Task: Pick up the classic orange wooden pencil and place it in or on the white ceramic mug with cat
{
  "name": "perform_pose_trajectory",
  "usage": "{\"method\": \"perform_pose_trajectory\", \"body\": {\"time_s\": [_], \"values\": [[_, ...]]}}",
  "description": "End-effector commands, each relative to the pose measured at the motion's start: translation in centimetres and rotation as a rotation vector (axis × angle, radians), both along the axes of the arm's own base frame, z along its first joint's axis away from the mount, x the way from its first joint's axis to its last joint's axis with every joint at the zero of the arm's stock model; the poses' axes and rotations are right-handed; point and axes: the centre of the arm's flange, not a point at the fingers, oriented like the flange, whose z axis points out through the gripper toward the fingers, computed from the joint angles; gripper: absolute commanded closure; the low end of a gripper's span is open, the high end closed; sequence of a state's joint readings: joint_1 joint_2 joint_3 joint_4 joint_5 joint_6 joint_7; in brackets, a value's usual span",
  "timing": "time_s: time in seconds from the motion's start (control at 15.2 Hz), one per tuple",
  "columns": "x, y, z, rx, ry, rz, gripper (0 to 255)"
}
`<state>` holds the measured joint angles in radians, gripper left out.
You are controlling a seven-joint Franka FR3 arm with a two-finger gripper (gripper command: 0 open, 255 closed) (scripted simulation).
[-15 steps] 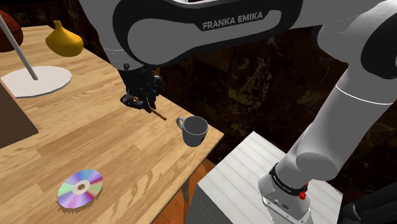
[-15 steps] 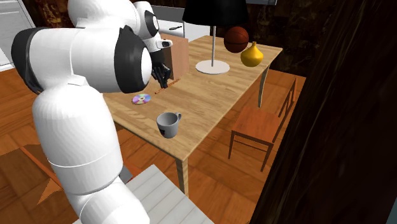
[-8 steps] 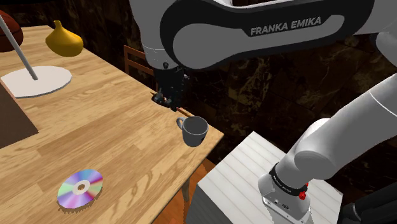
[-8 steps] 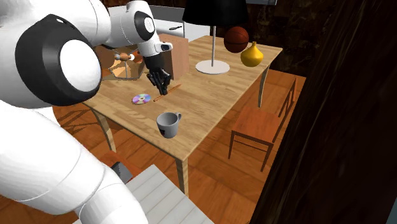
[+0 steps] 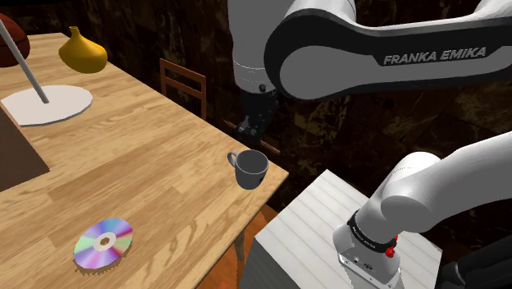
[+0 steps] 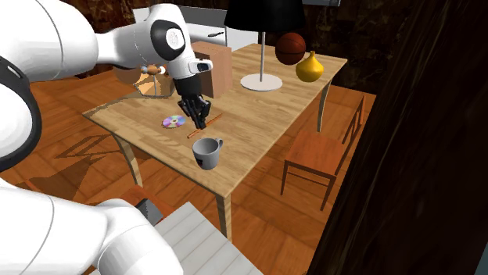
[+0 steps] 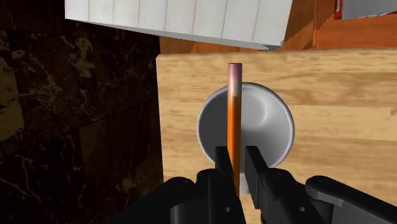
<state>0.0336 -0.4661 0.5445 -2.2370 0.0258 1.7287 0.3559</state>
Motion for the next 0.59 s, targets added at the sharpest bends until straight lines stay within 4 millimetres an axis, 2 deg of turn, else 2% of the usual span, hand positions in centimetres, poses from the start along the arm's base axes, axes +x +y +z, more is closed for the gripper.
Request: {"method": "perform_pose_trajectory", "body": {"time_s": [0.0,0.53], "values": [[-0.1,-0.2,-1.0,0.001,0.0,0.0,255],[-0.1,-0.2,-5.2,0.001,0.0,0.0,255]]}}
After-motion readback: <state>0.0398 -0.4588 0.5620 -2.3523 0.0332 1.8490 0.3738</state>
